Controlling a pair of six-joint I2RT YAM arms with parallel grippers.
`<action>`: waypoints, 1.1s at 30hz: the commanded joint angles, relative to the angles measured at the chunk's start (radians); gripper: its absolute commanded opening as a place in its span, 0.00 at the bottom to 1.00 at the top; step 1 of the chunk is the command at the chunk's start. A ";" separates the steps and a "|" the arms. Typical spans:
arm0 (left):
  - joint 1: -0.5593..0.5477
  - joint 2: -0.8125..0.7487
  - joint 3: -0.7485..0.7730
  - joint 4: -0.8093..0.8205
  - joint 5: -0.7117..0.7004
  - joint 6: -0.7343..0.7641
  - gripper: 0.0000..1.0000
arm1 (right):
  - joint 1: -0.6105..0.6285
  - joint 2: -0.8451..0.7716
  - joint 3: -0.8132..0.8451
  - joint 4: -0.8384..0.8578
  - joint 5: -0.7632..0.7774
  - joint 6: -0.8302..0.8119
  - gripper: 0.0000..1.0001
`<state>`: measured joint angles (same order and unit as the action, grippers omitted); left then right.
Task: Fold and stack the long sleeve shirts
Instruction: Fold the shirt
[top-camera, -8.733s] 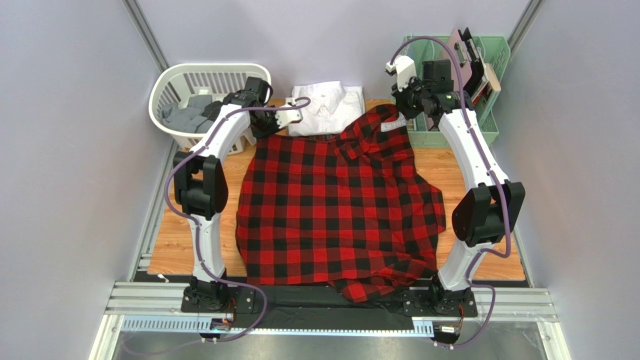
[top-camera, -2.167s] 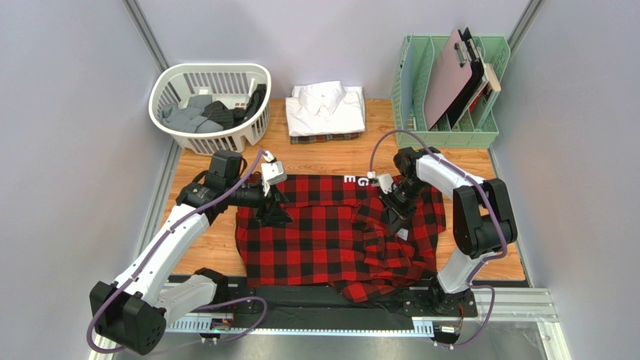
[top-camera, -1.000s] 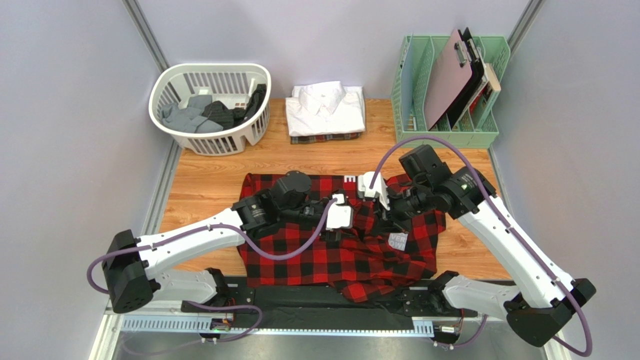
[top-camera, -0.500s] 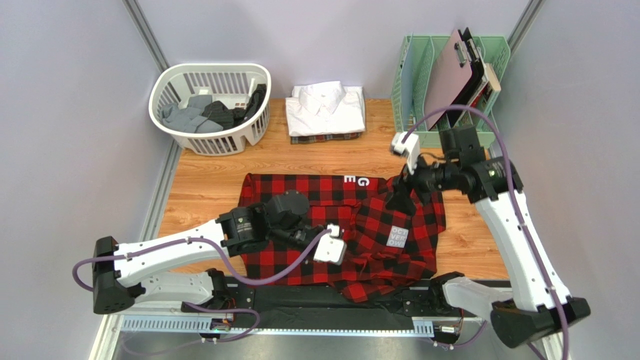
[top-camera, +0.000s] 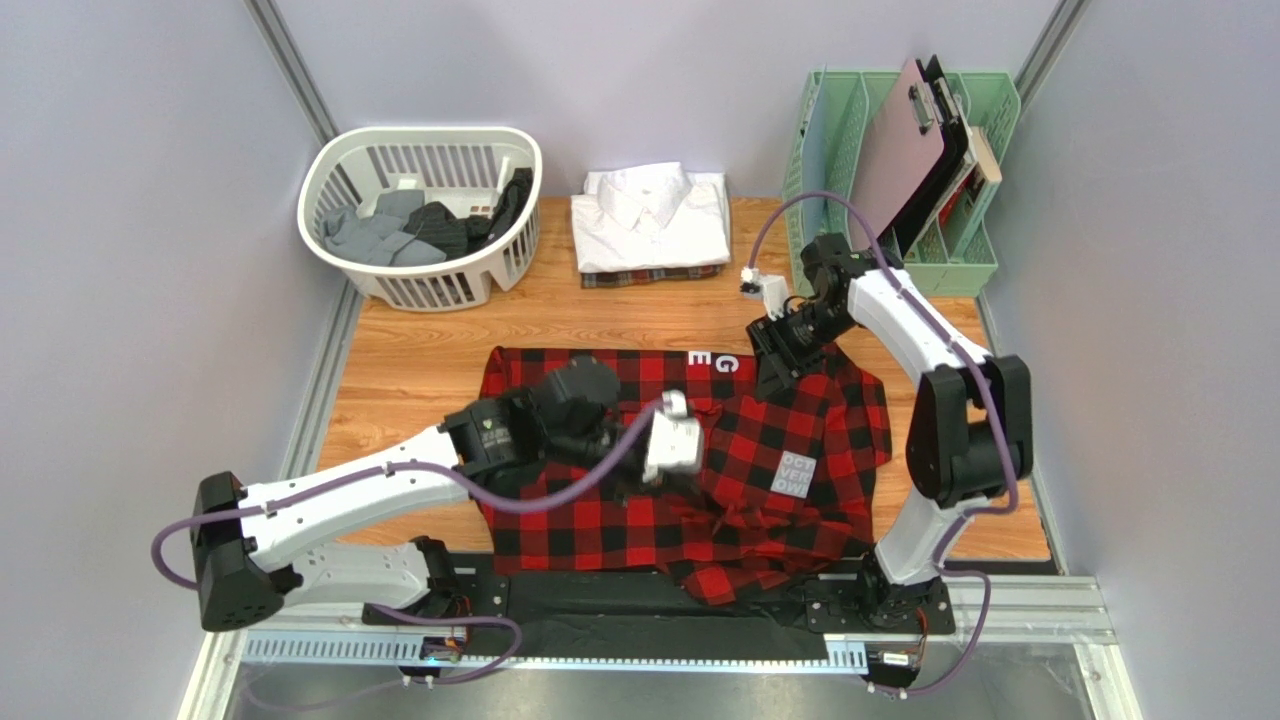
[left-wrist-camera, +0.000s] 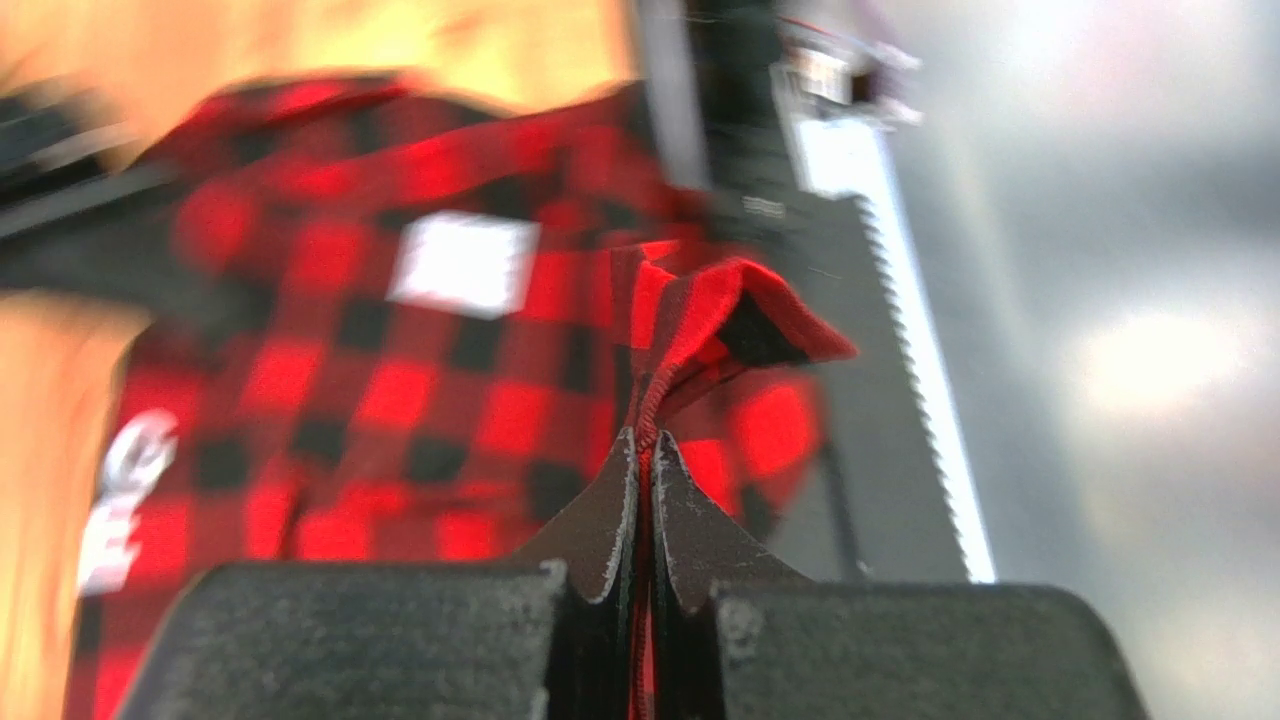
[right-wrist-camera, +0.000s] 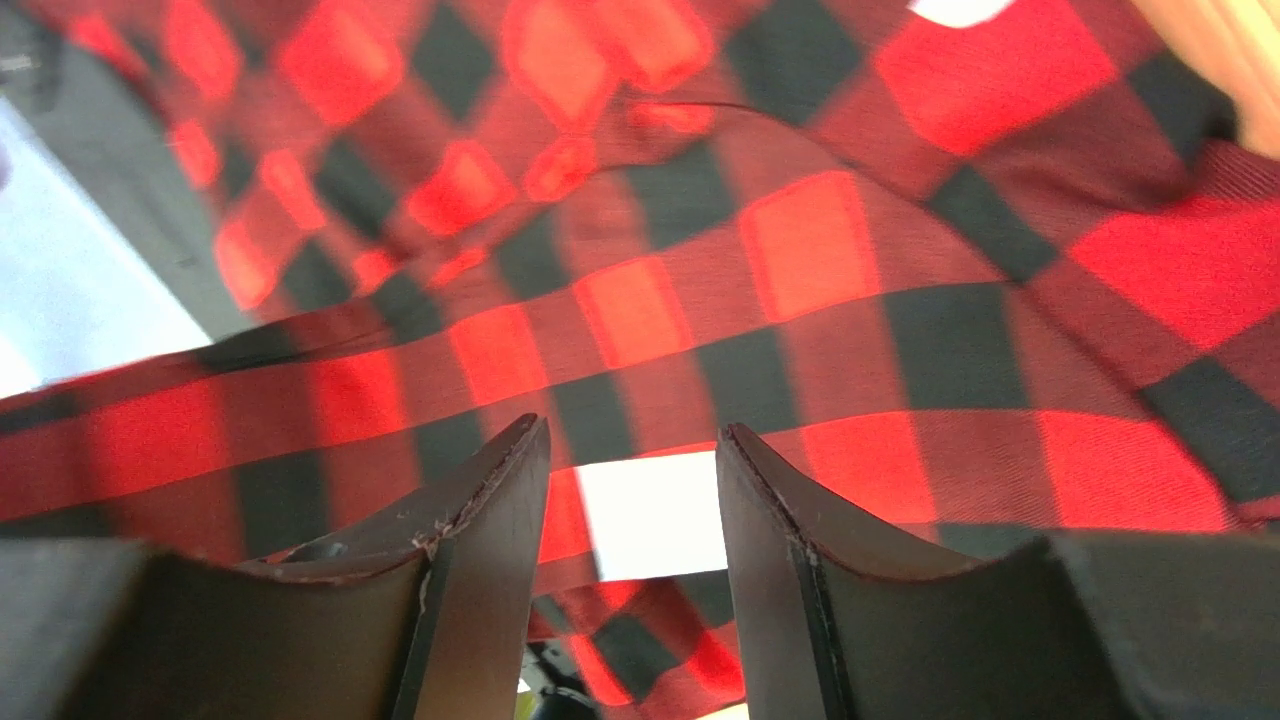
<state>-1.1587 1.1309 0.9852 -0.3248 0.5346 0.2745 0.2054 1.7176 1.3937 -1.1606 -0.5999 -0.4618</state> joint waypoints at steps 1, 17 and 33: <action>0.235 0.027 0.047 0.050 0.037 -0.224 0.00 | -0.043 0.124 0.008 0.072 0.126 0.049 0.49; 0.329 -0.148 -0.135 -0.048 0.096 -0.072 0.00 | -0.299 0.158 0.123 0.180 0.267 0.241 0.60; 0.330 -0.191 -0.141 -0.091 0.056 -0.098 0.00 | -0.301 0.260 0.076 0.318 0.216 0.354 0.42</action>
<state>-0.8291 0.9665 0.8551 -0.4038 0.5930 0.1734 -0.0948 1.9862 1.4712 -0.8921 -0.3538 -0.1417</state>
